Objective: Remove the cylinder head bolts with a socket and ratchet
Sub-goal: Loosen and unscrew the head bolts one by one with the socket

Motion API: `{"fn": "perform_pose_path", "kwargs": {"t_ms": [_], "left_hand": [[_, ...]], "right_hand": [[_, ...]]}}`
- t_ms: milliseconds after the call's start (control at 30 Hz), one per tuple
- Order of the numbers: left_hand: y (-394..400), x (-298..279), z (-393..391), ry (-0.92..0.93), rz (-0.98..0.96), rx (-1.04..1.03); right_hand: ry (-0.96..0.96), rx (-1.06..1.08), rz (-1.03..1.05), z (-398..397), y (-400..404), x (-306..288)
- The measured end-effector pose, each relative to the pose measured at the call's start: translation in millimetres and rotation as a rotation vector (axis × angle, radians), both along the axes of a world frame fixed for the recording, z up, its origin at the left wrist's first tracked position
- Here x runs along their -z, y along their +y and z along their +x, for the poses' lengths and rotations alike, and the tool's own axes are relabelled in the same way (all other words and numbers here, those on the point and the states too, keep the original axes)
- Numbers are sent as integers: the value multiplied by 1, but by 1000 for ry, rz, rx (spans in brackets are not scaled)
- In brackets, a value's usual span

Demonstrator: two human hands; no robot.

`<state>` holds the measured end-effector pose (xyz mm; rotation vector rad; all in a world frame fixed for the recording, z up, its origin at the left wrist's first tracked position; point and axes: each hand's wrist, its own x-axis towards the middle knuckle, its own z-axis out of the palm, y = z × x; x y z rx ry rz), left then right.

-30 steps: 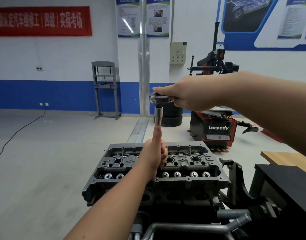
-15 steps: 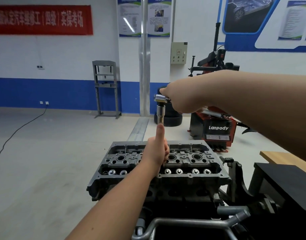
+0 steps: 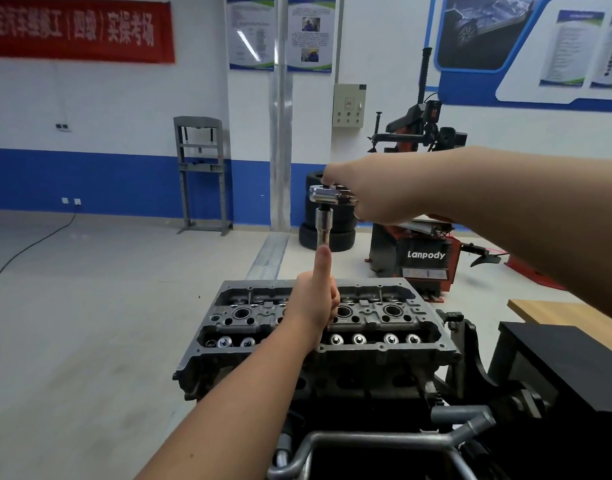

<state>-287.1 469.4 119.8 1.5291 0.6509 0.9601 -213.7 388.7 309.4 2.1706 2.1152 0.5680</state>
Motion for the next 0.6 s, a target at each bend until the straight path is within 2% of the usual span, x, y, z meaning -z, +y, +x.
{"fn": "perform_pose_path", "kwargs": {"t_ms": [300,367,533,600], "left_hand": [[4,2,0,-19,-18,1],[5,3,1,-13,-15,7],[5,3,2,12,-13,9],[4,2,1,14,-12,3]], "right_hand": [[29,-23,-40,-4,-1,3],[168,-29,-78,3,-4,1],[779,62,-130,15,-14,-5],[792,103,-132,13,-17,-5]]}}
